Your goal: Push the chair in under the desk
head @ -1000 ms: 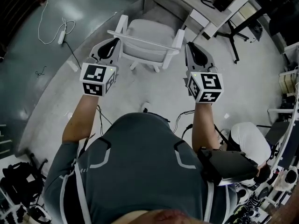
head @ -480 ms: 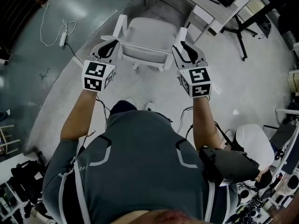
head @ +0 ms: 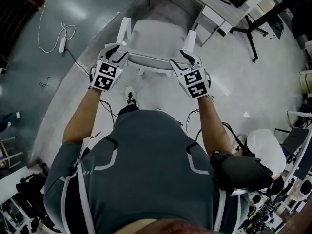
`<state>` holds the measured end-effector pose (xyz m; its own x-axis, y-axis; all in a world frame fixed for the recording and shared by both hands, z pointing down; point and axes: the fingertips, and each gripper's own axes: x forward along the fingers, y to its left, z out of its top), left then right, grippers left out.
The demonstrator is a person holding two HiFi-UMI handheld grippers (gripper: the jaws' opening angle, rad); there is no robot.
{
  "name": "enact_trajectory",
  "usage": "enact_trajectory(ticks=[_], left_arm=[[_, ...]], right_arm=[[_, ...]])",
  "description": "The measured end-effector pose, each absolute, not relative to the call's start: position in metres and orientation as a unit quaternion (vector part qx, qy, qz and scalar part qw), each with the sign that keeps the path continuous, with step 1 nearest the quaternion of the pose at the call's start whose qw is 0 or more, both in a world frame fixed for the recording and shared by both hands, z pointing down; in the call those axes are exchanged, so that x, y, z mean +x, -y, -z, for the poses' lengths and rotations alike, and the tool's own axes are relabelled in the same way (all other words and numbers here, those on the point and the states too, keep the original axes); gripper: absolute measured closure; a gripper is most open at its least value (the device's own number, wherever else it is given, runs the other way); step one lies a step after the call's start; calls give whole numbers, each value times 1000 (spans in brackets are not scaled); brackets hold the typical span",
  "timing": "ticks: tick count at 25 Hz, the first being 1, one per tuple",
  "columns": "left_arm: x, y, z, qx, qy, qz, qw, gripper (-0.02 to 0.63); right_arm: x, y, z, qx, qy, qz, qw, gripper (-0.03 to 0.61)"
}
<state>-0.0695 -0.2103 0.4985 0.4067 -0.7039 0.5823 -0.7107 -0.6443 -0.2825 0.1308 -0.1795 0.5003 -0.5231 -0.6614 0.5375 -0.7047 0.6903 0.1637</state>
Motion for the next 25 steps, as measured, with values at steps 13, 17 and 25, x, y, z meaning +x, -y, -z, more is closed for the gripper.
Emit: enact_trajectory(ticks=[13,17,25], left_arm=[[-100,259,-582,841,273,-466,-37,352],[-107,260,-587,849,233,-474,-35,347],[-109,262,-627,801,161,-563,-125,434]], right_arm=[[93,210,-598,299,847,-34,438,293],[89,208,-620,270,834,-17,480,293],[89,215,-633,259,828,-6,498,332]])
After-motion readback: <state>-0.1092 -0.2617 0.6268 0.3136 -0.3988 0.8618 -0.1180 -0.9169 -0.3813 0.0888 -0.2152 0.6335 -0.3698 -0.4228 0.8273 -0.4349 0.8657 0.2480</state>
